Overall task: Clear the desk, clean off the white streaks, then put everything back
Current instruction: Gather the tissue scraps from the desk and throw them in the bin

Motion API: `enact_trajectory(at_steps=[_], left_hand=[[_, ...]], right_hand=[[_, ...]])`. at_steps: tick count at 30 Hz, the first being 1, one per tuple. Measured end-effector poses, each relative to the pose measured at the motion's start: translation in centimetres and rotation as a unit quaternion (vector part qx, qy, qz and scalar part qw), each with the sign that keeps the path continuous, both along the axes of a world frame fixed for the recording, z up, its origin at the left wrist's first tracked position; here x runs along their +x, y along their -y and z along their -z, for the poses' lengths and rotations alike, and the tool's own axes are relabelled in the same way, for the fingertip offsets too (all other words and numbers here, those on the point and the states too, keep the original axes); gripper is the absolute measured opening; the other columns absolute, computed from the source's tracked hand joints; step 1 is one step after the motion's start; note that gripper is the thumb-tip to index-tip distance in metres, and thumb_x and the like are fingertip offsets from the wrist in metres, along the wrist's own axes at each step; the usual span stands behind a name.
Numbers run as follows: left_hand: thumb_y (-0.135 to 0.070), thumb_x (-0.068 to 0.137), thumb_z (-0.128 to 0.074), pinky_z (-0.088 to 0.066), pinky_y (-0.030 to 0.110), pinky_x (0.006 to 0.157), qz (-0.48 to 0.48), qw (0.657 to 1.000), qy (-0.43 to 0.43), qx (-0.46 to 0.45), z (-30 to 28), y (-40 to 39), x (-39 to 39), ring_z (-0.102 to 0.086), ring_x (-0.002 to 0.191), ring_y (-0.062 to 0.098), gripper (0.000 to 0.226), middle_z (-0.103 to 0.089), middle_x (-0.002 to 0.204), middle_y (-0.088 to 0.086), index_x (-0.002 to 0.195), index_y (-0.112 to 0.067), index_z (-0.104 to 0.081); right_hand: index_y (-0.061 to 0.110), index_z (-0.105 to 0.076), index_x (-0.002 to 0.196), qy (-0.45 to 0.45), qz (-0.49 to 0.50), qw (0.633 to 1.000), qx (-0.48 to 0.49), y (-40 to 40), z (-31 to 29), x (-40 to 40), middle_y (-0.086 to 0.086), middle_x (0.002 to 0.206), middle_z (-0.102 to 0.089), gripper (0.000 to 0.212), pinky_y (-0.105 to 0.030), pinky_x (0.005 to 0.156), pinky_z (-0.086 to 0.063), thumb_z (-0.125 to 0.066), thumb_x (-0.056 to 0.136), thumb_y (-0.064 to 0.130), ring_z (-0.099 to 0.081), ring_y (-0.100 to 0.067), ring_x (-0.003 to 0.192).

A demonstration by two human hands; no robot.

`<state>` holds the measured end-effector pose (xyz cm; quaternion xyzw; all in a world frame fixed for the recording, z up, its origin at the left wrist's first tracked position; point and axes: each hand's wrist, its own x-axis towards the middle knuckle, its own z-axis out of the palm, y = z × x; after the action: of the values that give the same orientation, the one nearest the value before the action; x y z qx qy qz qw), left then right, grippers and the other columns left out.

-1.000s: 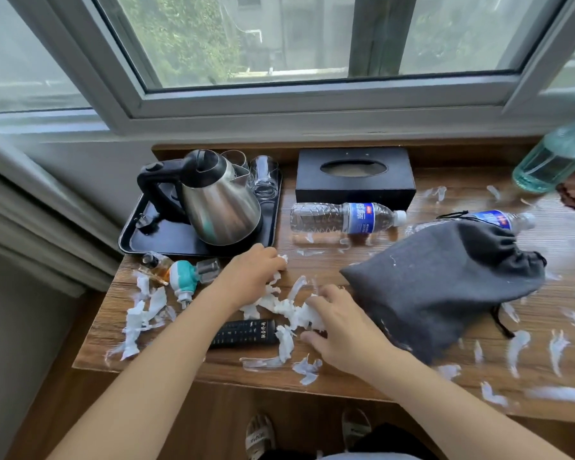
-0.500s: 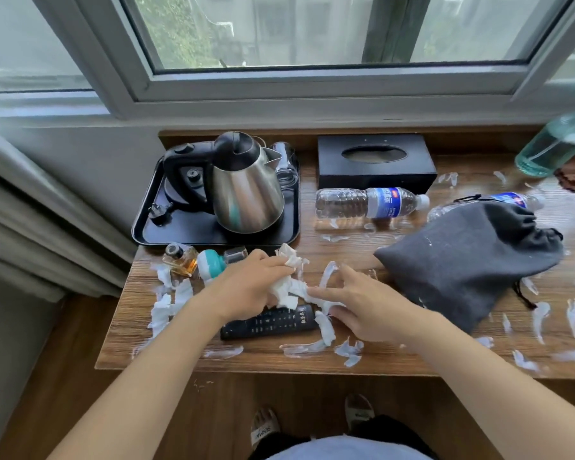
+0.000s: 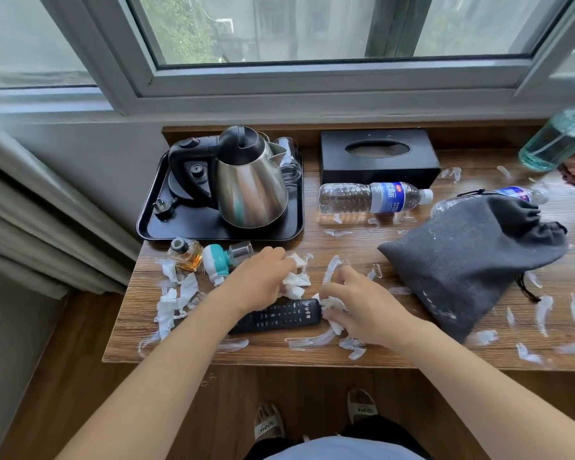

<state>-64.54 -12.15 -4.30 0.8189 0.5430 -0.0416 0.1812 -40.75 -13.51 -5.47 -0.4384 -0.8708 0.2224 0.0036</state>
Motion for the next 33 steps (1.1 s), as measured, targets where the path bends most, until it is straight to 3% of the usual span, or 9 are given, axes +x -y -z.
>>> enact_trajectory(at_steps=[6, 9, 12, 14, 17, 20, 24, 29, 33], left_hand=[[0.009, 0.084, -0.06, -0.047, 0.039, 0.088, -0.017, 0.992, 0.111, 0.054, -0.9, 1.4, -1.5, -0.048, 0.104, 0.023, 0.037, -0.053, 0.108, 0.003, 0.114, -0.011, -0.066], [0.014, 0.075, -0.067, -0.039, 0.021, 0.083, -0.097, 0.966, 0.192, 0.143, -2.0, 3.0, -4.7, -0.048, 0.096, 0.015, 0.039, -0.051, 0.098, -0.008, 0.103, -0.014, -0.068], [0.019, 0.071, -0.071, -0.037, 0.017, 0.081, -0.179, 0.941, 0.192, 0.216, -3.6, 5.6, -8.4, -0.053, 0.093, 0.015, 0.045, -0.057, 0.097, -0.006, 0.1, -0.015, -0.069], [0.022, 0.07, -0.068, -0.038, 0.013, 0.083, -0.229, 0.928, 0.183, 0.228, -4.2, 7.4, -10.4, -0.054, 0.093, 0.012, 0.045, -0.061, 0.098, -0.003, 0.1, -0.012, -0.07], [0.02, 0.074, -0.065, -0.035, 0.007, 0.081, -0.301, 0.92, 0.159, 0.193, -3.8, 9.5, -13.0, -0.051, 0.094, 0.009, 0.042, -0.06, 0.099, -0.003, 0.1, -0.013, -0.07], [0.014, 0.078, -0.068, -0.033, 0.02, 0.077, -0.327, 0.923, 0.129, 0.156, -2.6, 11.2, -14.8, -0.052, 0.097, 0.013, 0.039, -0.058, 0.101, -0.002, 0.101, -0.017, -0.069], [0.008, 0.083, -0.064, -0.037, 0.028, 0.082, -0.361, 0.917, 0.113, 0.124, -1.7, 13.0, -16.4, -0.05, 0.102, 0.012, 0.038, -0.055, 0.103, -0.005, 0.107, -0.021, -0.068], [0.01, 0.08, -0.063, -0.039, 0.028, 0.082, -0.353, 0.924, 0.125, 0.079, -0.3, 14.3, -17.8, -0.053, 0.103, 0.017, 0.041, -0.05, 0.106, -0.007, 0.109, -0.019, -0.069], [0.007, 0.08, -0.072, -0.049, 0.033, 0.097, -0.279, 0.945, 0.164, 0.045, 0.5, 13.8, -17.5, -0.049, 0.118, 0.009, 0.05, -0.044, 0.123, -0.011, 0.119, -0.023, -0.064]], right_hand=[[0.026, -0.06, 0.116, -0.037, 0.018, 0.999, -0.02, 0.1, -0.4, 0.3, 0.006, 0.116, -0.046, 0.02, -0.032, 0.079, -0.052, -0.065, 0.098, 0.034, -0.053, -0.013, 0.09], [0.025, -0.063, 0.11, -0.087, 0.082, 0.993, -0.008, -0.5, -1.2, 1.2, 0.008, 0.108, -0.048, 0.017, -0.032, 0.081, -0.051, -0.069, 0.096, 0.034, -0.054, -0.014, 0.092], [0.023, -0.066, 0.108, -0.131, 0.126, 0.983, 0.011, -1.4, -2.2, 1.6, 0.01, 0.1, -0.049, 0.018, -0.02, 0.076, -0.04, -0.073, 0.093, 0.028, -0.05, -0.011, 0.091], [0.024, -0.066, 0.105, -0.159, 0.137, 0.978, 0.007, -1.8, -2.9, 1.1, 0.01, 0.098, -0.051, 0.016, -0.022, 0.076, -0.039, -0.075, 0.092, 0.026, -0.051, -0.01, 0.09], [0.029, -0.067, 0.105, -0.177, 0.121, 0.977, 0.012, -1.7, -3.7, -1.1, 0.012, 0.102, -0.053, 0.017, -0.027, 0.079, -0.043, -0.076, 0.091, 0.029, -0.052, -0.01, 0.094], [0.029, -0.067, 0.106, -0.195, 0.078, 0.978, -0.017, -0.7, -4.3, -4.7, 0.017, 0.1, -0.05, 0.016, -0.012, 0.075, -0.035, -0.075, 0.092, 0.027, -0.049, 0.0, 0.092], [0.03, -0.067, 0.106, -0.19, 0.029, 0.98, -0.051, 1.0, -4.0, -9.9, 0.014, 0.101, -0.049, 0.014, -0.013, 0.075, -0.033, -0.073, 0.094, 0.026, -0.049, -0.003, 0.092], [0.026, -0.067, 0.114, -0.184, -0.018, 0.981, -0.063, 4.1, -3.1, -15.7, 0.011, 0.11, -0.048, 0.019, -0.015, 0.078, -0.036, -0.071, 0.095, 0.029, -0.05, -0.009, 0.099], [0.021, -0.065, 0.117, -0.174, -0.015, 0.983, -0.064, 5.5, -1.8, -19.3, 0.006, 0.119, -0.048, 0.022, -0.028, 0.09, -0.047, -0.069, 0.096, 0.026, -0.054, -0.016, 0.104]])
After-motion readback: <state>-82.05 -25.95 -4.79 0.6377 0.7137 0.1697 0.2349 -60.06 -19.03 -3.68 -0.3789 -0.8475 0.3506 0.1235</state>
